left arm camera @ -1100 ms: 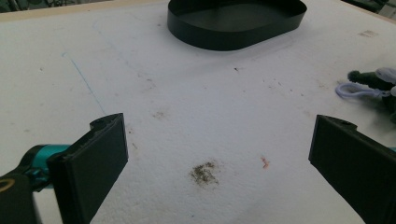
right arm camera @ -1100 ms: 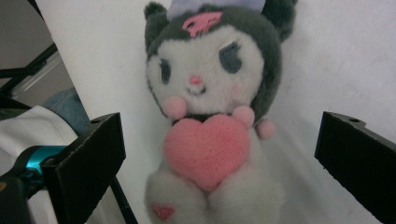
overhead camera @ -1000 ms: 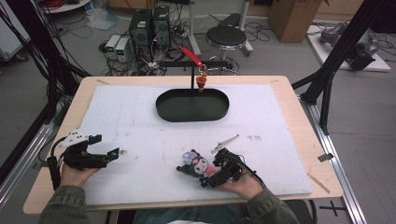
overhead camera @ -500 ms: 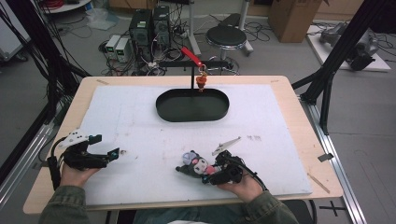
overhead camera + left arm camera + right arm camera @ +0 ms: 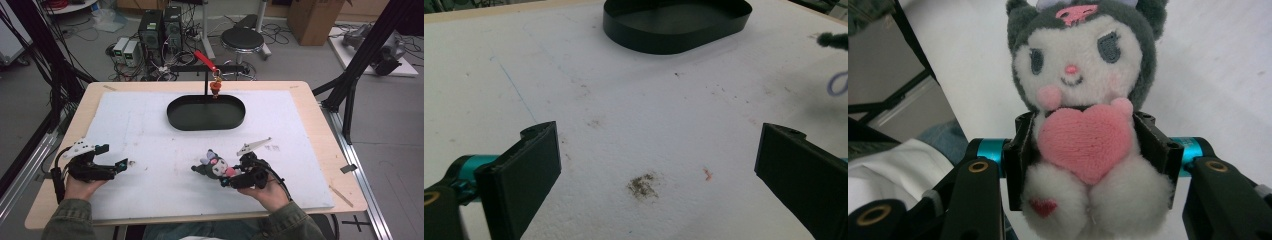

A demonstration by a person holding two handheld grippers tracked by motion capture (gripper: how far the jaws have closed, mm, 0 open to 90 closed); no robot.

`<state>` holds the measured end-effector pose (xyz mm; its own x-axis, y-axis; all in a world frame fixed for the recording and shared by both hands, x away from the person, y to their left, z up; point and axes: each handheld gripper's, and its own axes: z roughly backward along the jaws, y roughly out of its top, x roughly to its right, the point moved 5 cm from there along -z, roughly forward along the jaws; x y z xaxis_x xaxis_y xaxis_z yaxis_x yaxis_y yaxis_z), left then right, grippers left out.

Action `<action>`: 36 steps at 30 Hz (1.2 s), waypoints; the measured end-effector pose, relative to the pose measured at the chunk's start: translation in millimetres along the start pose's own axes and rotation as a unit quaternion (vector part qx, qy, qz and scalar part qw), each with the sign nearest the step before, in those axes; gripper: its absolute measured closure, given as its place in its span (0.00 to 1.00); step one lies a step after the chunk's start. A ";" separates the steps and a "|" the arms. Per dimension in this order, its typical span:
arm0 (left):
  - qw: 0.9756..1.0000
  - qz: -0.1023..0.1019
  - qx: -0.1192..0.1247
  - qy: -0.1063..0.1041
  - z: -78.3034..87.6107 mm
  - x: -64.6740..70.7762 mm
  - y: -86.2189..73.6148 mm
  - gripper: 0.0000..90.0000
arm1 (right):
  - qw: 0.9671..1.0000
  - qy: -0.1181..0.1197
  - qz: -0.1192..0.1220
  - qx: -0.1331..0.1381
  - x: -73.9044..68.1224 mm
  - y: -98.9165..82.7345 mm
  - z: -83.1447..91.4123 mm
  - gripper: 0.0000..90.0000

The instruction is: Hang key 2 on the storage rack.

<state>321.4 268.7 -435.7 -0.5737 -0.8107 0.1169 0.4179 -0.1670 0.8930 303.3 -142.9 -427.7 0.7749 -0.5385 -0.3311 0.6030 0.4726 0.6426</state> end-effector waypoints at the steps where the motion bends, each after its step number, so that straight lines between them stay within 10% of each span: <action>1: 1.000 0.001 0.000 0.000 0.0 0.0 -0.1 0.05 | 1.000 0.004 -0.002 0.006 1.2 2.5 3.3 0.54; 19: 1.000 0.000 0.001 0.001 -0.3 0.3 0.1 0.05 | 0.998 0.005 -0.018 0.055 23.5 52.8 51.9 0.54; 36: 1.000 -0.002 -0.001 -0.001 -0.5 0.7 -0.1 0.05 | 0.999 -0.009 -0.016 0.039 42.0 95.4 66.6 0.55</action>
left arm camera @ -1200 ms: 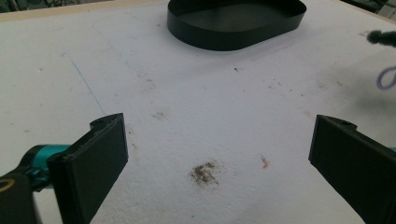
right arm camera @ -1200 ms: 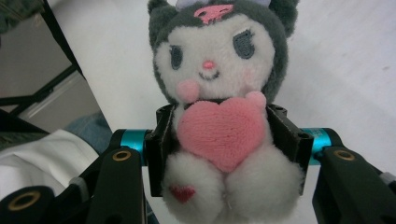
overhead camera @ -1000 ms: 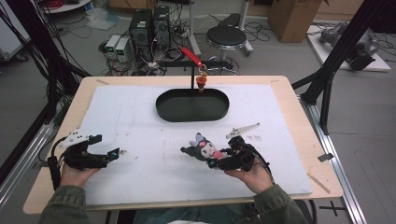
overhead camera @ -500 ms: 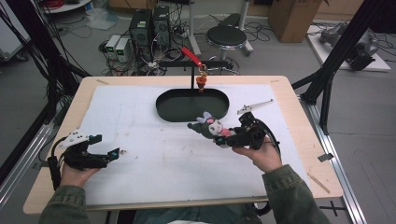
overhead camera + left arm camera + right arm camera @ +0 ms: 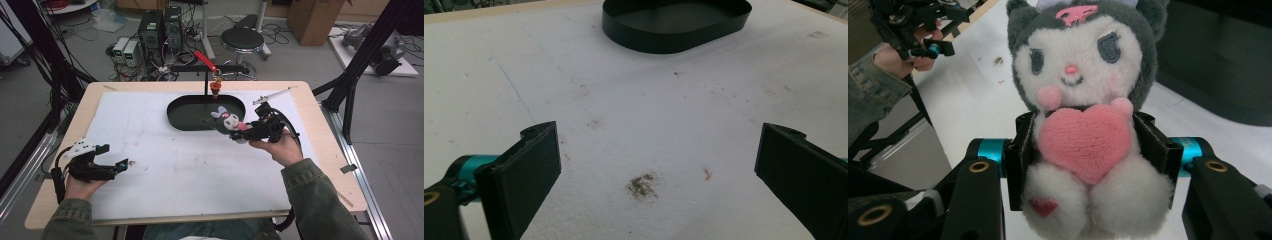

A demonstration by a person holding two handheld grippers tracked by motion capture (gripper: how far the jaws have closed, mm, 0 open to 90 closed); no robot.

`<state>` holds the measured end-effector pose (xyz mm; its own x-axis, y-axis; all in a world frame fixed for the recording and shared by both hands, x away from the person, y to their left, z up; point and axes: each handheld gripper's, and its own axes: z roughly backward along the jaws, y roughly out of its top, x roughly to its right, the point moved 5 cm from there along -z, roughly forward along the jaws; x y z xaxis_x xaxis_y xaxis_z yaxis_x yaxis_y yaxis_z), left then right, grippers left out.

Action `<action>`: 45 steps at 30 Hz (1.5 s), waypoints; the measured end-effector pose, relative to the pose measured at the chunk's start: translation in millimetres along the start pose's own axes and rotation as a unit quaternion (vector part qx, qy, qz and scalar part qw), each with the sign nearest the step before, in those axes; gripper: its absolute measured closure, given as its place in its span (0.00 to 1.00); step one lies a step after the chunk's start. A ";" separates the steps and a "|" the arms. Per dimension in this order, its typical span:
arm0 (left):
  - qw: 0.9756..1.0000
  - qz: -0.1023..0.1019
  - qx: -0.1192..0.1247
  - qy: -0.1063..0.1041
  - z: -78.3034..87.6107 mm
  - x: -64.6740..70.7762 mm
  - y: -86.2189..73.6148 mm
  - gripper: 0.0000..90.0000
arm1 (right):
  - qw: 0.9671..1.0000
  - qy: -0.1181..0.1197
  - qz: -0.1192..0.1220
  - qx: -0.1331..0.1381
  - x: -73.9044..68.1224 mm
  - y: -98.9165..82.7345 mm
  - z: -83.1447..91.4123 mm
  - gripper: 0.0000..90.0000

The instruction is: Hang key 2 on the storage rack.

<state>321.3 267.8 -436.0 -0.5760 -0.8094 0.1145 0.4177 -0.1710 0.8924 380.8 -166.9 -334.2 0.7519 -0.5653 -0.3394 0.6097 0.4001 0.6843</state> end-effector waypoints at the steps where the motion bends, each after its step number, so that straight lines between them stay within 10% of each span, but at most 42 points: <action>1: 1.000 0.001 0.001 0.001 -0.1 0.0 0.0 0.05 | 1.000 0.000 -0.002 -0.001 0.9 2.9 0.9 0.55; 45: 1.000 0.009 0.007 -0.006 0.0 -0.6 0.6 0.06 | 0.995 -0.054 -0.070 0.044 90.6 84.7 30.4 0.55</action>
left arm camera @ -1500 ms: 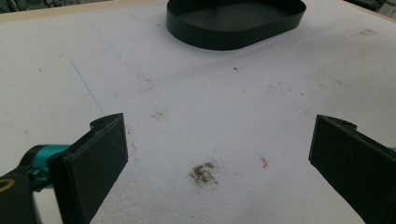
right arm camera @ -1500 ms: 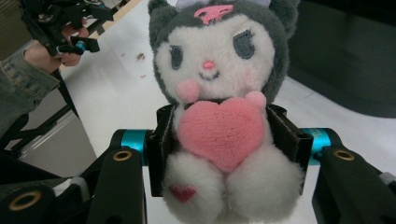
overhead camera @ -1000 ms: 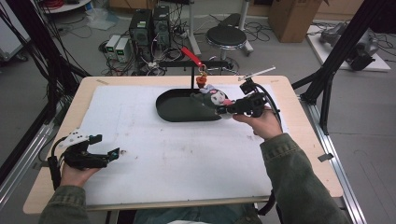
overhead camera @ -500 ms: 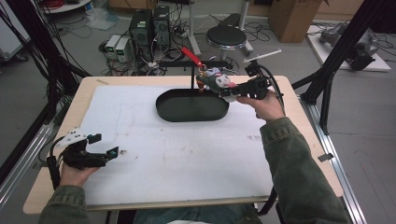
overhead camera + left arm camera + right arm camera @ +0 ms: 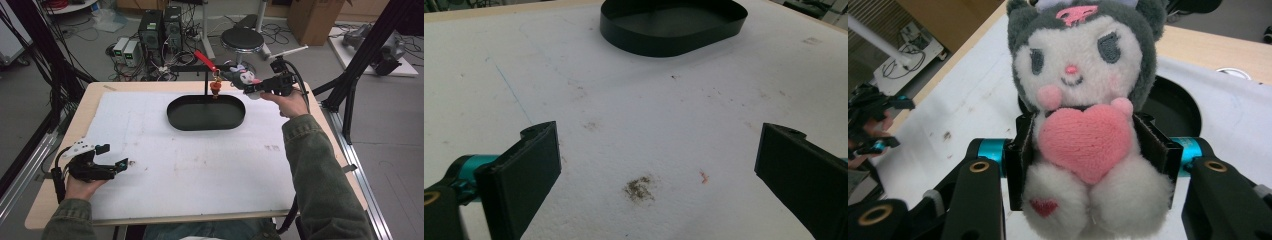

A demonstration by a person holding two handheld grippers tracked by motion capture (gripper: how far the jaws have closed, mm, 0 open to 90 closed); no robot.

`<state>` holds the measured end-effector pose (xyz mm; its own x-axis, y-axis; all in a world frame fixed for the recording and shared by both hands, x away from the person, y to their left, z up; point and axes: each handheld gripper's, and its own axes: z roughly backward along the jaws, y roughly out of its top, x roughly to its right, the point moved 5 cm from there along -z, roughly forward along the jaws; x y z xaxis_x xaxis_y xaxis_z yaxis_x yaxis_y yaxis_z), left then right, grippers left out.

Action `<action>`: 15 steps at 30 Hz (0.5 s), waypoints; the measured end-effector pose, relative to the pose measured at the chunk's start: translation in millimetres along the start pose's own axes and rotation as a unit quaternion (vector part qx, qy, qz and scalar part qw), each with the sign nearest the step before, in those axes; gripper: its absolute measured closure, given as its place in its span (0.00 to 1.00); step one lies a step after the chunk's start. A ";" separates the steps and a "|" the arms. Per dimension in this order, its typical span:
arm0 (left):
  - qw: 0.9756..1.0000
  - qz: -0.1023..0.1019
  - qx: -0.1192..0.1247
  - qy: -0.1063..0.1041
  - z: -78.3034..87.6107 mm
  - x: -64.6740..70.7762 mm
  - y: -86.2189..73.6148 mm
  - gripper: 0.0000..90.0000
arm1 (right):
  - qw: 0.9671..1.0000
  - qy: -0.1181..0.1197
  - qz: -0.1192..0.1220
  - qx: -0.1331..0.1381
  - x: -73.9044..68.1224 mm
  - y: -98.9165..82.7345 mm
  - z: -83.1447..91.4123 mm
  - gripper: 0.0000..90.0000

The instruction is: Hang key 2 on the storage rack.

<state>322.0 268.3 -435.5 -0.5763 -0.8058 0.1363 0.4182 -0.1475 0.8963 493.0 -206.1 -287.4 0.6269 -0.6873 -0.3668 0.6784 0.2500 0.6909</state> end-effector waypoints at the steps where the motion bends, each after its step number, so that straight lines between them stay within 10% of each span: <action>1: 1.000 0.001 0.000 0.000 0.0 0.0 -0.1 0.05 | 1.000 -0.002 -0.001 0.001 1.7 1.3 0.0 0.55; 15: 1.000 0.001 0.003 -0.001 0.8 -0.5 0.3 0.05 | 1.000 -0.025 -0.018 0.004 19.4 20.6 -1.2 0.55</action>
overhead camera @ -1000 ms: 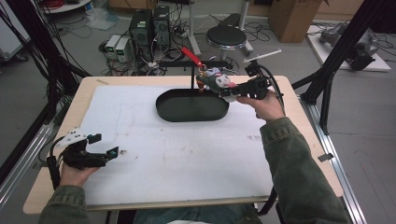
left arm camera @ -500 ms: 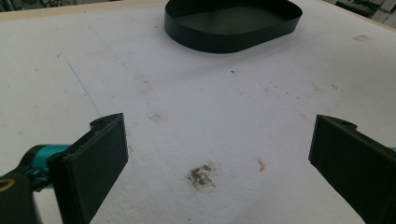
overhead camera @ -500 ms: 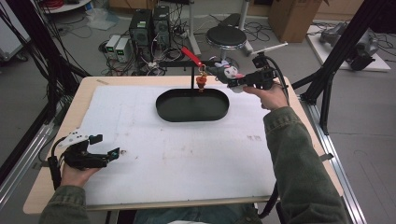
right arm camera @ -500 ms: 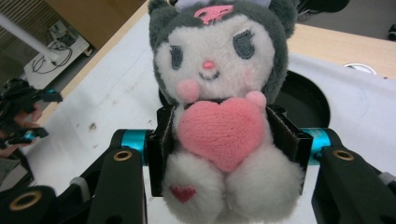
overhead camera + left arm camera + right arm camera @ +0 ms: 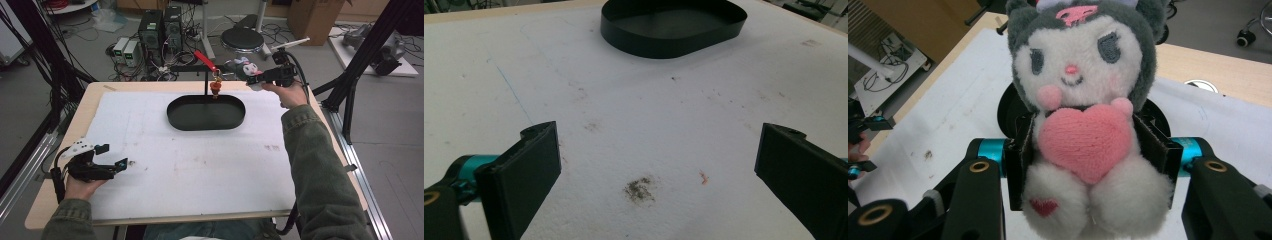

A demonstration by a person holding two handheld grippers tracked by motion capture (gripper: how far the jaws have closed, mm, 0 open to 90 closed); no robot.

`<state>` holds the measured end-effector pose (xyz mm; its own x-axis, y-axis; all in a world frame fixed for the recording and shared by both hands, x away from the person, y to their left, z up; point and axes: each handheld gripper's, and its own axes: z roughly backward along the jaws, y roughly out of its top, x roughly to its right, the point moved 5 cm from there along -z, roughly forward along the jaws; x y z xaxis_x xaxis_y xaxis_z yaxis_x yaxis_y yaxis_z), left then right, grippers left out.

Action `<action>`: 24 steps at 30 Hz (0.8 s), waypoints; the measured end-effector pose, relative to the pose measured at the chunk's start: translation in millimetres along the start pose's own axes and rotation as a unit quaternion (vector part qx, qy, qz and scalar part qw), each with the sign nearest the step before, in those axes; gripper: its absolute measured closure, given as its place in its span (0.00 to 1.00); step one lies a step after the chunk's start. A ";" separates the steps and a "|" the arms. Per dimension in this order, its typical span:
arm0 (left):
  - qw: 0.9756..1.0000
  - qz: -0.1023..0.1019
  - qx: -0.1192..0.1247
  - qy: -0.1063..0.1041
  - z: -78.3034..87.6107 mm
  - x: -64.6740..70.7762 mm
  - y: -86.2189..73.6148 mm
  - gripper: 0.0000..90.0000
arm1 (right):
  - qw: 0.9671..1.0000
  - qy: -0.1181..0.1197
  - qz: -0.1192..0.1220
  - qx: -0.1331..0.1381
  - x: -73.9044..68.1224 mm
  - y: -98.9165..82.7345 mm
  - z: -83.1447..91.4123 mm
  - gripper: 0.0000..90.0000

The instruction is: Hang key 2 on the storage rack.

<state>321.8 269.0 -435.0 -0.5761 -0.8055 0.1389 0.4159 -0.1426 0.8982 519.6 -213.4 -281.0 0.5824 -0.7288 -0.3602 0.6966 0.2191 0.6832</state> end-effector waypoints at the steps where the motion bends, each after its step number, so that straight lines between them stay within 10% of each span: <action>1: 1.000 0.000 -0.001 0.000 0.2 -0.1 -0.1 0.06 | 1.000 0.001 -0.001 0.002 1.7 0.7 -1.2 0.55; 24: 1.000 -0.001 0.001 0.000 0.4 -1.1 0.1 0.06 | 0.999 -0.018 -0.038 0.021 28.3 3.9 -13.1 0.53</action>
<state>322.2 270.1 -434.9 -0.5765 -0.8054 0.1378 0.4143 -0.1428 0.8989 544.3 -224.7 -296.9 0.5127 -0.7655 -0.3889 0.7191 0.1353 0.6817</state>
